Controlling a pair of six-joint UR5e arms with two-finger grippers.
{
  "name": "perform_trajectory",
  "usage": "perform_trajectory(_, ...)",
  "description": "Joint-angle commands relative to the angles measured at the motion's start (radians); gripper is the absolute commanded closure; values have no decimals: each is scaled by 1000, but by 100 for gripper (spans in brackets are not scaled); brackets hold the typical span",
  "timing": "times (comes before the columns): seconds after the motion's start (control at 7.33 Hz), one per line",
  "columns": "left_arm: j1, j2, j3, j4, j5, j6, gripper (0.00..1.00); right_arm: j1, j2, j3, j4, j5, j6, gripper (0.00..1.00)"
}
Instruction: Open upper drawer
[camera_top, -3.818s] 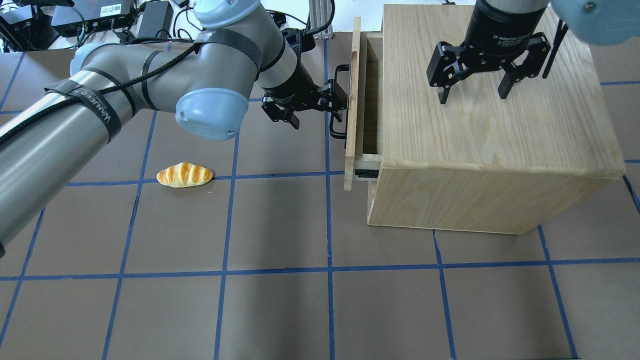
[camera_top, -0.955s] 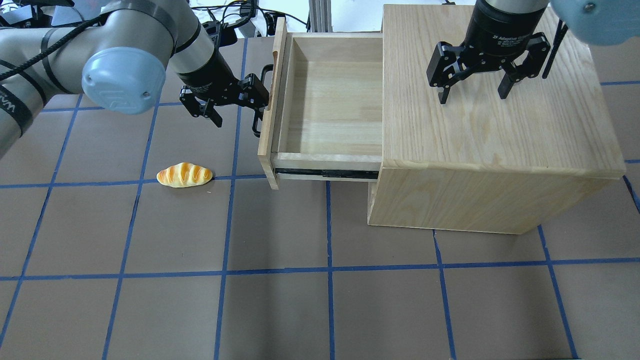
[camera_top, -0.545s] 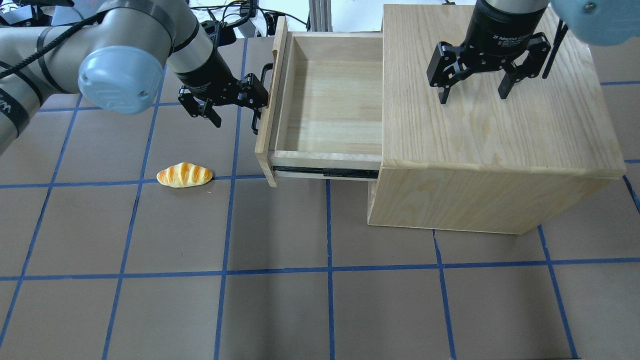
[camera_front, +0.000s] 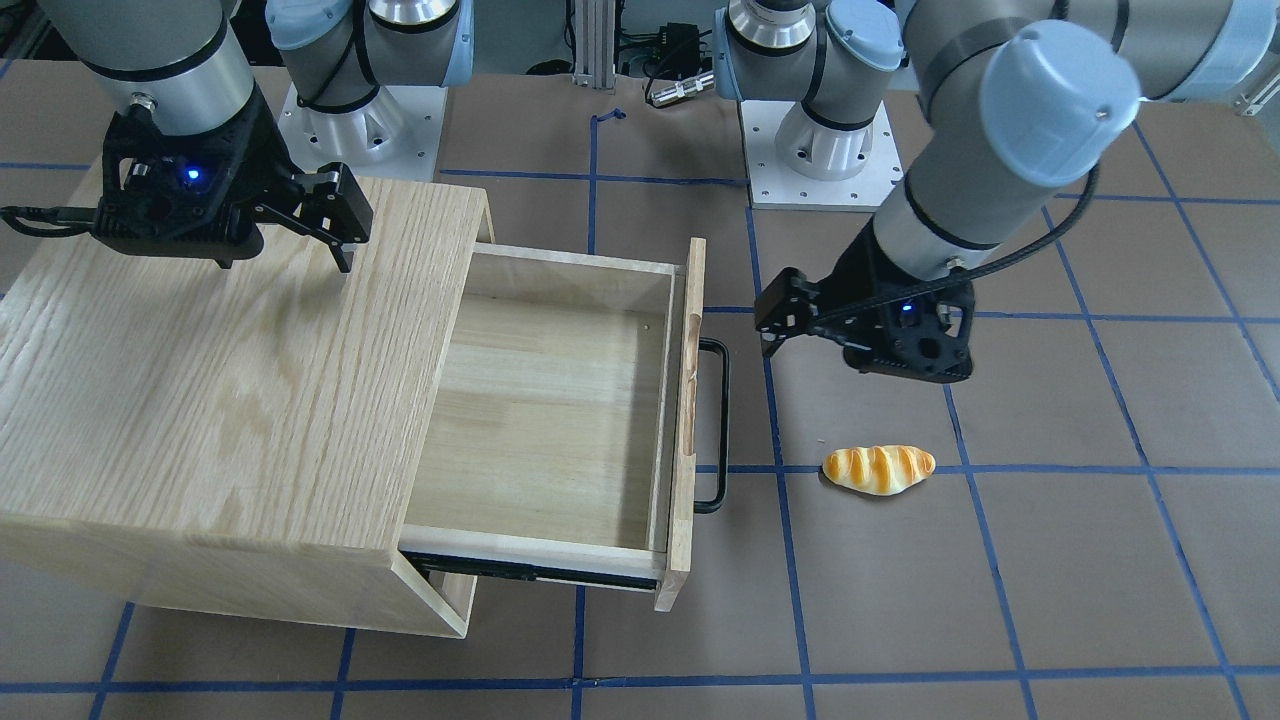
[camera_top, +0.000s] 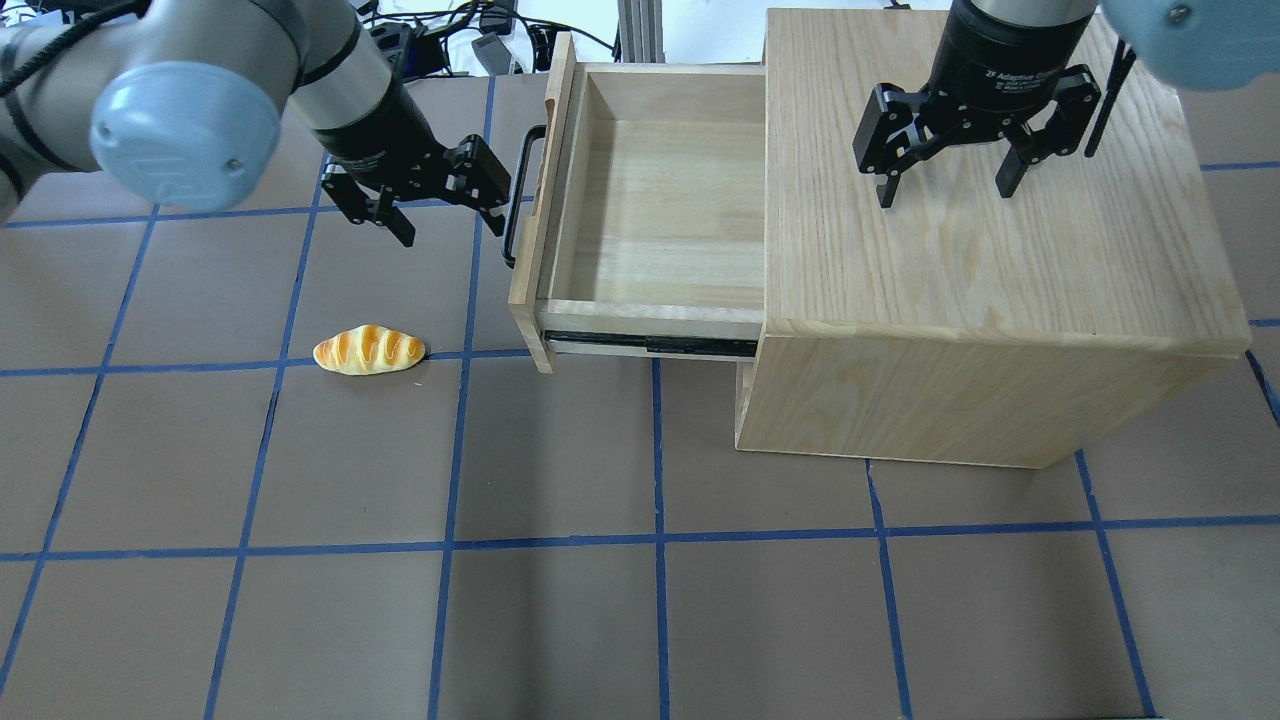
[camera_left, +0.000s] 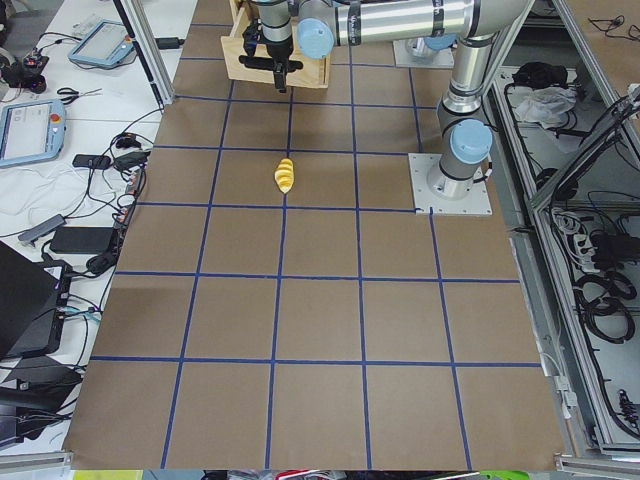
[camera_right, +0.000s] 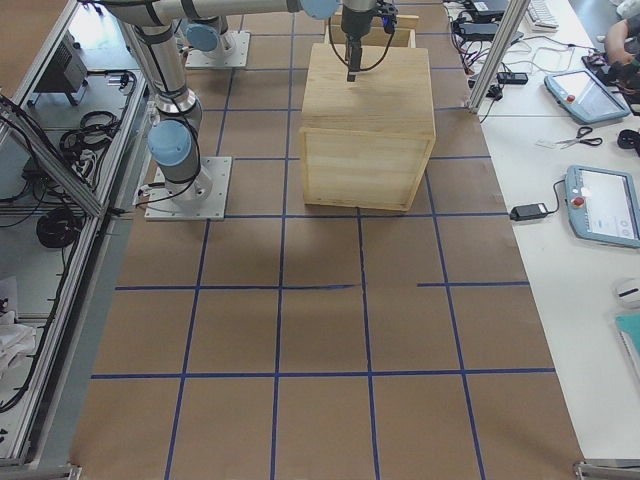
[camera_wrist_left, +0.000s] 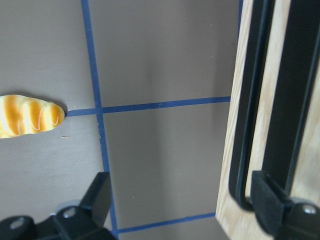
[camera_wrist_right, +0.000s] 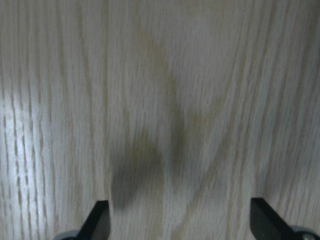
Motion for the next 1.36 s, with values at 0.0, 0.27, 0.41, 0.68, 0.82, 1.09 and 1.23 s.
perform_trajectory(0.0,76,83,9,-93,121,89,0,0,0,0,0,0,0,0)
perform_trajectory(0.27,66,183,15,-138,199,75,0,0,0,0,0,0,0,0)
perform_trajectory(0.41,46,194,16,-141,200,32,0,-1,0,0,0,0,-1,0)
perform_trajectory(0.68,-73,177,23,-124,243,-128,0,0,0,0,0,0,0,0)
perform_trajectory(0.82,-95,177,26,-124,239,-138,0,-1,0,0,0,0,0,0)
perform_trajectory(1.09,-89,178,41,-123,187,-126,0,0,0,0,0,0,0,0)
perform_trajectory(1.23,-68,172,49,-120,139,-126,0,0,0,0,0,0,0,0)
